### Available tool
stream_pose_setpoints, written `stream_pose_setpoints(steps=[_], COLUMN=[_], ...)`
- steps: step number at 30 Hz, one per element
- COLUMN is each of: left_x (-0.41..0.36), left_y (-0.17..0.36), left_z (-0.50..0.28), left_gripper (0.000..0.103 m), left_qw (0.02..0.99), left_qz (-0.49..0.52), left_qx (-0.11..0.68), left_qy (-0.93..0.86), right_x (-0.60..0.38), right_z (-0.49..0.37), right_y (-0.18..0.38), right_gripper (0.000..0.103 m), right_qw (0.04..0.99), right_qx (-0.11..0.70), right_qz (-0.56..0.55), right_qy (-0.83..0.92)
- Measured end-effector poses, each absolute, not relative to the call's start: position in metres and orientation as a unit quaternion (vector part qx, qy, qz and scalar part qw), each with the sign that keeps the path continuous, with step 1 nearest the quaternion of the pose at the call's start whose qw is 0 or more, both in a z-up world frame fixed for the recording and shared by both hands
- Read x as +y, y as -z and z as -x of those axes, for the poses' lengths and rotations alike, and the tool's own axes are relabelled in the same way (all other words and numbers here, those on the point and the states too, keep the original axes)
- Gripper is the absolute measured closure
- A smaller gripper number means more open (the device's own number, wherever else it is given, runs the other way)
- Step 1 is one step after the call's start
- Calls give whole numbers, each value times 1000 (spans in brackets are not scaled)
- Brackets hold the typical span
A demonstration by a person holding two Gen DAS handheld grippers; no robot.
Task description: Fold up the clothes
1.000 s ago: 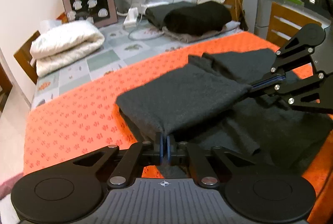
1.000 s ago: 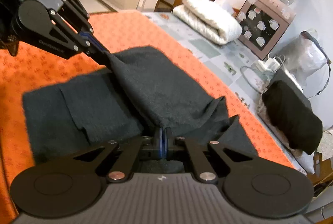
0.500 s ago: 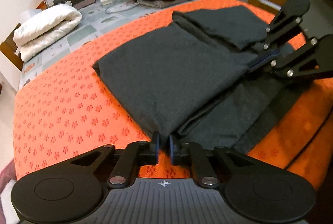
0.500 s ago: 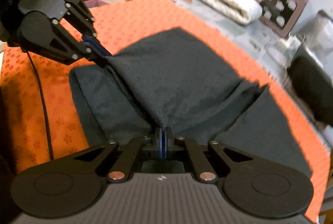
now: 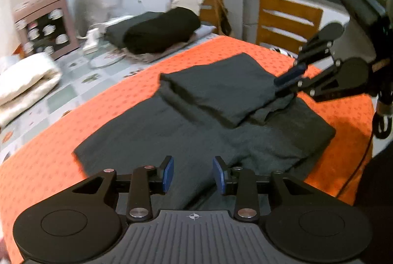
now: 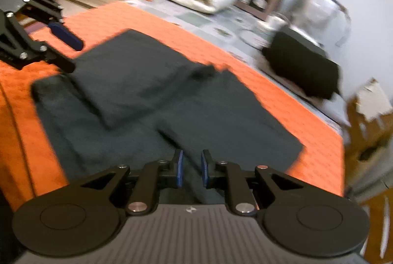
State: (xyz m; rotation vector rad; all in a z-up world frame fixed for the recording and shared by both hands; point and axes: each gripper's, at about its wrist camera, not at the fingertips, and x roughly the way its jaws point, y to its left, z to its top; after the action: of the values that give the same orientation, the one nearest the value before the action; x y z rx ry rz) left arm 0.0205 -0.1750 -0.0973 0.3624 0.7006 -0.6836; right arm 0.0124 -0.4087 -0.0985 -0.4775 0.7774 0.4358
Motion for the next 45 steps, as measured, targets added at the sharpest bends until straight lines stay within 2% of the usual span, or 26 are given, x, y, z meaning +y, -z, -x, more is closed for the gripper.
stream_pose_setpoints(steps=[4,11,15,17,18,20,32,37,45], left_x=[-209,-256,-278,-285,-288,-289,-268,-261,-251], left_y=[110,129,143,149,152,151,93,107,145], left_z=[-35,-56,-60,-59,-59,-58,-24,-4,4], left_gripper=[64,63,63,64,74,95,96,95,91], left_qw=[860,840,820,814,812,809,823,806,799], left_qz=[-199,-246,-288,-303,-310,-315,-291,-297,-292], left_qx=[325,315,311,305,301,296,245,268,318], left_qy=[339,366,385,390,393,398,422,436,418], right_x=[-432,-443,-440,-439,-438,-438,-438,-432,-418], right_z=[-18,-28,-29,-29,-28,-26,11,36,49], right_y=[107,126,131,132,130,125,80,82,123], right_gripper=[77,76,77,83,92,97,98,98,96], right_qw=[877,860,853,851,852,855,869,861,844], right_qx=[376,388,390,391,388,382,363,378,407], right_qz=[239,274,286,289,289,289,278,275,282], right_qy=[-177,-185,-197,-200,-200,-198,-192,-198,-207])
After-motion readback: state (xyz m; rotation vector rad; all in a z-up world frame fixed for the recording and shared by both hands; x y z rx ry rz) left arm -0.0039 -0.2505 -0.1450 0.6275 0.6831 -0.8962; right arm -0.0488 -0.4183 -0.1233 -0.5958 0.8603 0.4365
